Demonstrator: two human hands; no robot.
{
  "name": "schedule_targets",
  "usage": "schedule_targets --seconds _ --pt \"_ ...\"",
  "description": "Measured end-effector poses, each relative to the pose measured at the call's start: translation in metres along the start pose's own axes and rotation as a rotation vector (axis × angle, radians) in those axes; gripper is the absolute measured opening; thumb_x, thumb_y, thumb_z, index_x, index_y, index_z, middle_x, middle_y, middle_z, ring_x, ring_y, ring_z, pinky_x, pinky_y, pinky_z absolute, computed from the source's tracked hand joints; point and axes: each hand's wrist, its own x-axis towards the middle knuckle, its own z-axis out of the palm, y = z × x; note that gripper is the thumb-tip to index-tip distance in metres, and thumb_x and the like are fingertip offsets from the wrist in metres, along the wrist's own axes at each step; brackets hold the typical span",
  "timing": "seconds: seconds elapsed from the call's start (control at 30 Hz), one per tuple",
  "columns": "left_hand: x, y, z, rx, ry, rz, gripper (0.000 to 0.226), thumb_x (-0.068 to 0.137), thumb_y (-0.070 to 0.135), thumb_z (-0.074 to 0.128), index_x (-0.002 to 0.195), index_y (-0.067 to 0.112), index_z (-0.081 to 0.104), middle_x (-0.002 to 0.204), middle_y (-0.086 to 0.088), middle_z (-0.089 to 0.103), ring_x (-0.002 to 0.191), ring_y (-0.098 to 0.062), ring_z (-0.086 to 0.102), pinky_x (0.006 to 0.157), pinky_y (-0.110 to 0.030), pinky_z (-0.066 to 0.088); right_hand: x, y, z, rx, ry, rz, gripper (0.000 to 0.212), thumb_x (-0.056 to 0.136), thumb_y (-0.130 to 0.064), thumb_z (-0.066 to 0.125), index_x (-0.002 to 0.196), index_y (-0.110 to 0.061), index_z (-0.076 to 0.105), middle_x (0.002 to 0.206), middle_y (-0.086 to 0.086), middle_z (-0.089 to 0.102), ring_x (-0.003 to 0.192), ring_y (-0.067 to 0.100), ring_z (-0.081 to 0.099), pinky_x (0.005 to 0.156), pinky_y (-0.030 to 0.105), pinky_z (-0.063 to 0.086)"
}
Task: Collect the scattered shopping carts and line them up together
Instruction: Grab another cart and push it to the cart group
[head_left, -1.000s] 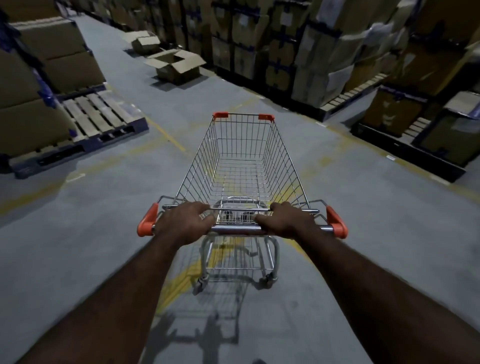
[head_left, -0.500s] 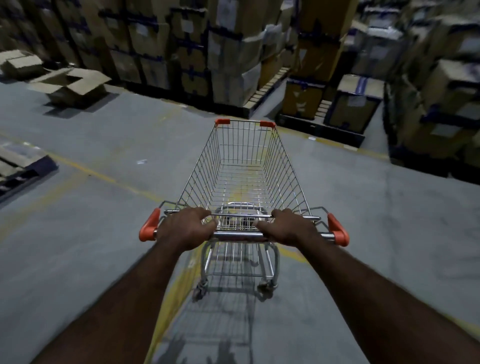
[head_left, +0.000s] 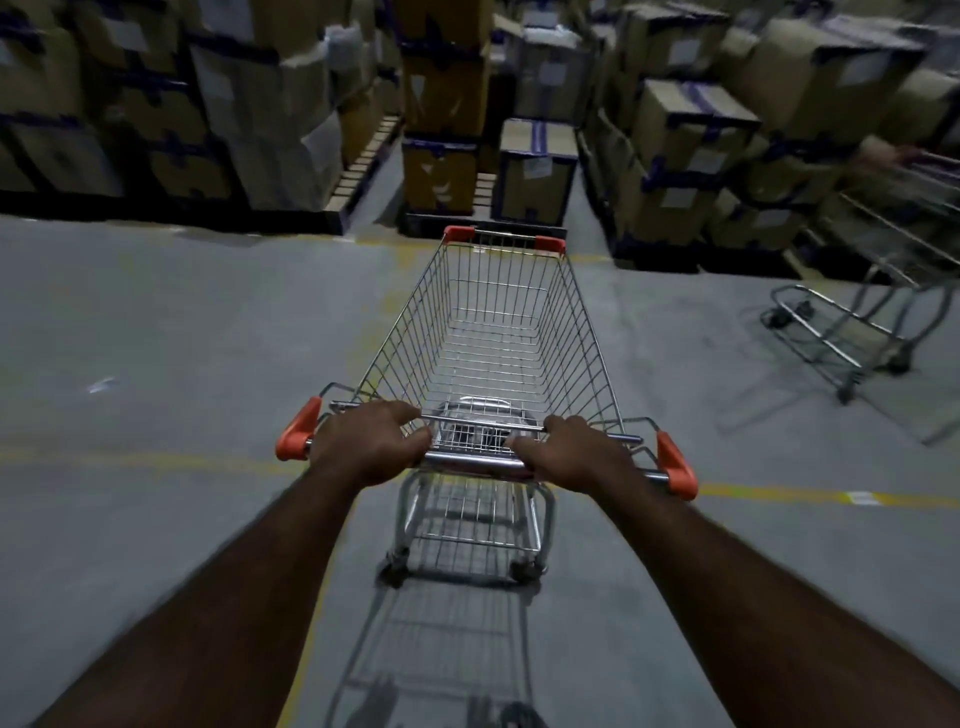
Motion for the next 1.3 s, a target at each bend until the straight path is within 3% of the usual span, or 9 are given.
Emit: schedule_targets --seconds 0.13,0.57,0.87,1.3 --pt "0.015 0.029 0.007 0.02 -0.011 0.104 0.078 0.077 0.078 0.027 0.136 0.037 0.058 0.14 0.007 0.06 0.122 -0.021 0.059 0.089 -0.036 0.047 -0.012 0.031 -0.001 0.038 0.017 0.085 0.093 0.088 -0.082 0.034 0.156 -0.019 0.035 0.158 0.016 0.038 0.14 0.038 0.043 0.109 0.052 0.041" --pt "0.054 0.153 0.032 0.058 -0.056 0.343 0.071 0.084 0.074 0.03 0.138 0.035 0.057 0.141 0.007 0.059 0.123 -0.019 0.058 0.09 -0.036 0.046 -0.038 0.139 -0.015 0.154 0.129 0.331 0.079 0.086 -0.074 0.042 0.142 -0.019 0.05 0.143 0.012 0.053 0.128 0.033 0.054 0.098 0.042 0.046" --pt "0.114 0.257 0.052 0.064 -0.068 0.395 0.066 0.083 0.072 0.033 0.132 0.035 0.06 0.134 0.009 0.063 0.115 -0.017 0.061 0.087 -0.036 0.048 -0.007 0.235 -0.051 0.181 0.177 0.388 0.077 0.087 -0.075 0.04 0.138 -0.019 0.053 0.138 0.009 0.055 0.123 0.032 0.056 0.093 0.042 0.045" --pt "0.207 0.426 0.075 0.052 -0.079 0.423 0.075 0.08 0.076 0.028 0.135 0.035 0.058 0.137 0.008 0.061 0.12 -0.019 0.059 0.093 -0.038 0.048 0.067 0.391 -0.121 0.18 0.238 0.407 0.067 0.085 -0.068 0.042 0.123 -0.015 0.061 0.121 0.009 0.065 0.11 0.03 0.062 0.087 0.038 0.048"
